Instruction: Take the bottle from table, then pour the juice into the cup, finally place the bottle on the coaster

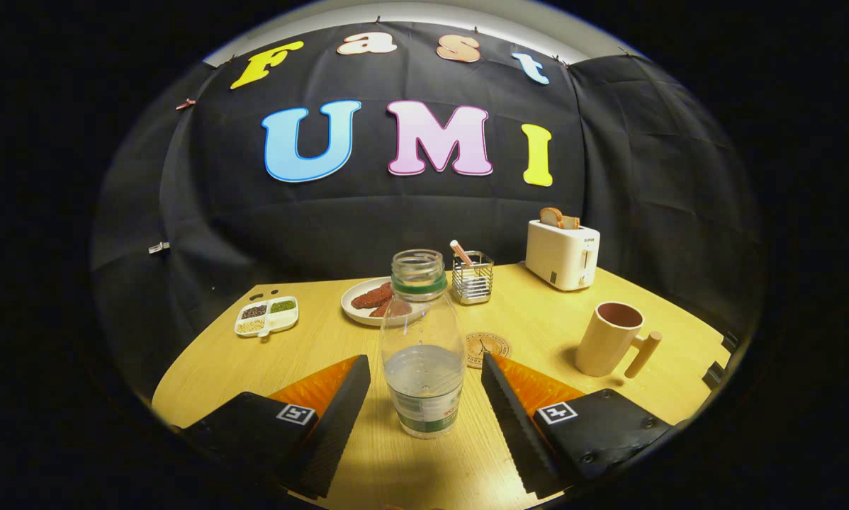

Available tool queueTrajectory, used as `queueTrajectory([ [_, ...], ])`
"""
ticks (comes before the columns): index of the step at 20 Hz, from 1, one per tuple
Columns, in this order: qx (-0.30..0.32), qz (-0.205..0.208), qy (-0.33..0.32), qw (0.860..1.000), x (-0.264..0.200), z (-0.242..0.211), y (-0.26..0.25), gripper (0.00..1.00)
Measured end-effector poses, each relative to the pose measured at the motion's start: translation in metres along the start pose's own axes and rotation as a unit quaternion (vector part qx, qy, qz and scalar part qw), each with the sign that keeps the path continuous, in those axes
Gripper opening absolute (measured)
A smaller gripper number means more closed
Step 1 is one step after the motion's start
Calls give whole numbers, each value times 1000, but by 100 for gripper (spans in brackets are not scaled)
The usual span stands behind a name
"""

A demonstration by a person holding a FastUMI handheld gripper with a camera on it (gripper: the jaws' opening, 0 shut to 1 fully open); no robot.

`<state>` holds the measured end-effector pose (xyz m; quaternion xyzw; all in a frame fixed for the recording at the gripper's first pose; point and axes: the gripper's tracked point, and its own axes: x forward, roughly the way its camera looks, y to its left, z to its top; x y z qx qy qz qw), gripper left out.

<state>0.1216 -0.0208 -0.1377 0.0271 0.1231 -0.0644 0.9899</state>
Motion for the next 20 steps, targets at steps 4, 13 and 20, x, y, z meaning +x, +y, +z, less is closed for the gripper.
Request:
queueTrajectory([
  [4,-16,-2,18,1000,13,-15,-3,97],
  [13,-16,-6,27,999,40,-22,-2,85],
  [20,-11,12,40,999,40,-22,2,75],
])
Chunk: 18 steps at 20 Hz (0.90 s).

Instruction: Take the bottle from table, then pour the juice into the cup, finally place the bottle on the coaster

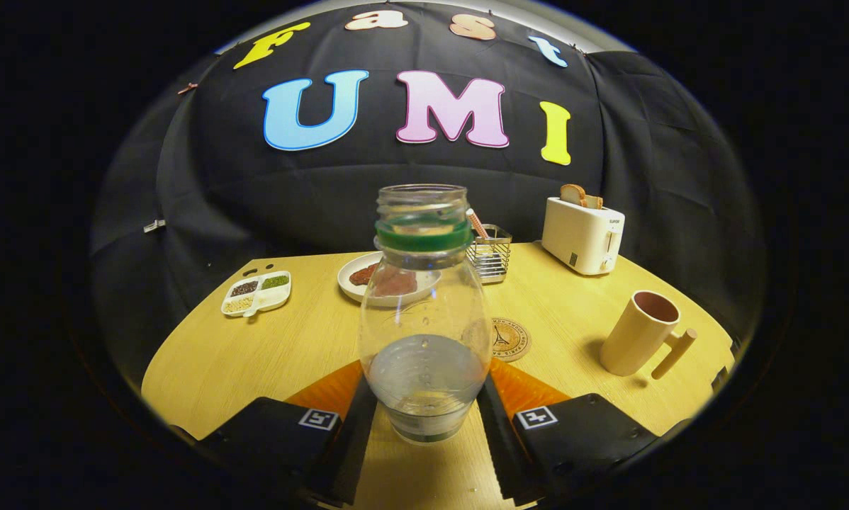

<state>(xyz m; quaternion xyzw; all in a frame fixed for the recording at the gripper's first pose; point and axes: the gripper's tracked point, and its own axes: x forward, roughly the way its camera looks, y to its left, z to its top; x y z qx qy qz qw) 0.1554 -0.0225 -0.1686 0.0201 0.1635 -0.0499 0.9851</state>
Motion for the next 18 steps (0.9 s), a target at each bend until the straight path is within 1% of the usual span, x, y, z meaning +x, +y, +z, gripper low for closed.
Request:
queueTrajectory([
  [4,20,-3,-6,1000,-3,7,-3,73],
  [11,121,19,-29,992,-20,39,-9,72],
  [15,194,44,-26,980,-25,54,-10,71],
  [18,238,47,-30,970,-30,67,-16,72],
])
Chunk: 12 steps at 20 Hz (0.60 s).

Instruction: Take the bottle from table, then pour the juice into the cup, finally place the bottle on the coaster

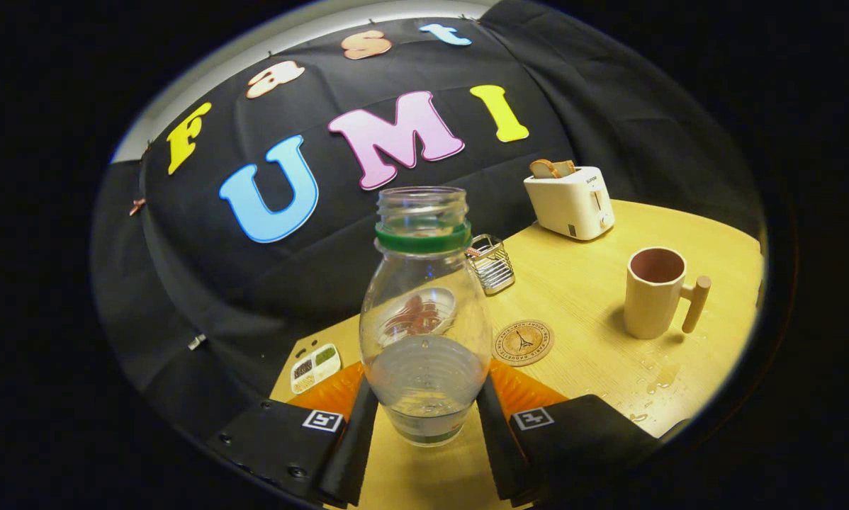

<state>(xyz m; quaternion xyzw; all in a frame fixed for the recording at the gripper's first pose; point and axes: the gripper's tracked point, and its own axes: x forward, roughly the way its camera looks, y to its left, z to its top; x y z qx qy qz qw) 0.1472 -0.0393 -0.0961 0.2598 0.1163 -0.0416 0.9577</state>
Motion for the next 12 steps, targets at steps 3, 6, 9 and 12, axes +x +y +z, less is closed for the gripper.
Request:
queueTrajectory([
  [3,45,17,13,999,-2,8,0,72],
  [6,112,29,24,993,-4,17,-9,71],
  [9,168,31,33,985,-5,23,-26,71],
  [12,232,24,35,972,-2,36,-51,72],
])
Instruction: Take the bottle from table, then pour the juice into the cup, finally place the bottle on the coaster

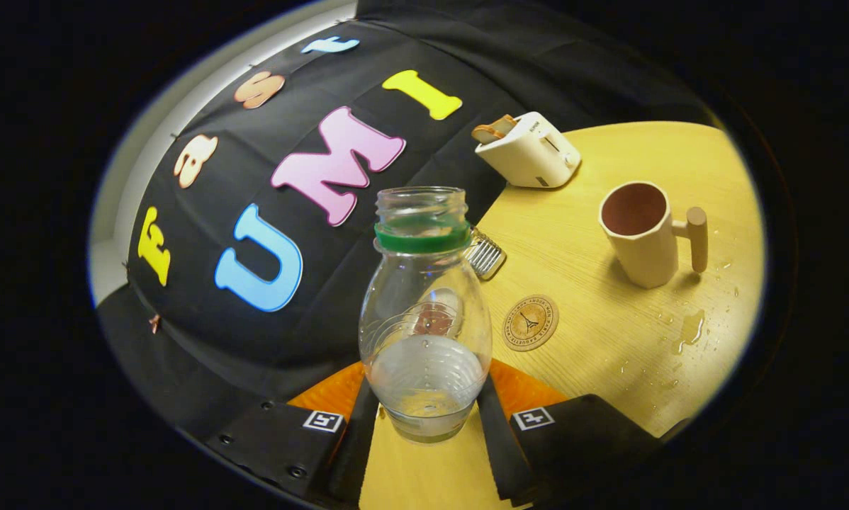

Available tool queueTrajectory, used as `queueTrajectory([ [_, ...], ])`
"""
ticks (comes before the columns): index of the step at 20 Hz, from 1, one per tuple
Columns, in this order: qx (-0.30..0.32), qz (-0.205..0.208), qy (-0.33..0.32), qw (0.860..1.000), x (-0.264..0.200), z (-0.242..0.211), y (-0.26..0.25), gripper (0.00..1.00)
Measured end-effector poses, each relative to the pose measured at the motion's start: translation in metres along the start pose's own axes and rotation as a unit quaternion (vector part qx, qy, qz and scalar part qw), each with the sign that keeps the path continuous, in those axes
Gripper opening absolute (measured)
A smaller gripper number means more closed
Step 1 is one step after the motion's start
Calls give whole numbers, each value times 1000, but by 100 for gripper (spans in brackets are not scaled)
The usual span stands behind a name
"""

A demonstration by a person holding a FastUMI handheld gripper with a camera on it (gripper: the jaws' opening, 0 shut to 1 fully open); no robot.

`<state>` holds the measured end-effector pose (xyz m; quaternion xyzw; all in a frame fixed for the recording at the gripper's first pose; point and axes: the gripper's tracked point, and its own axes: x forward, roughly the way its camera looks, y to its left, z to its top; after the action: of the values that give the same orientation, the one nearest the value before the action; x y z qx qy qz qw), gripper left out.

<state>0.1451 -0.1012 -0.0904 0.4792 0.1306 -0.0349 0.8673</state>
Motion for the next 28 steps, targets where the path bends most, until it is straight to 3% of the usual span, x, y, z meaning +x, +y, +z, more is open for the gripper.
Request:
queueTrajectory([
  [4,68,-11,7,998,7,23,-25,71],
  [14,155,-37,53,986,30,40,-69,71],
  [28,293,-77,86,949,50,35,-86,71],
])
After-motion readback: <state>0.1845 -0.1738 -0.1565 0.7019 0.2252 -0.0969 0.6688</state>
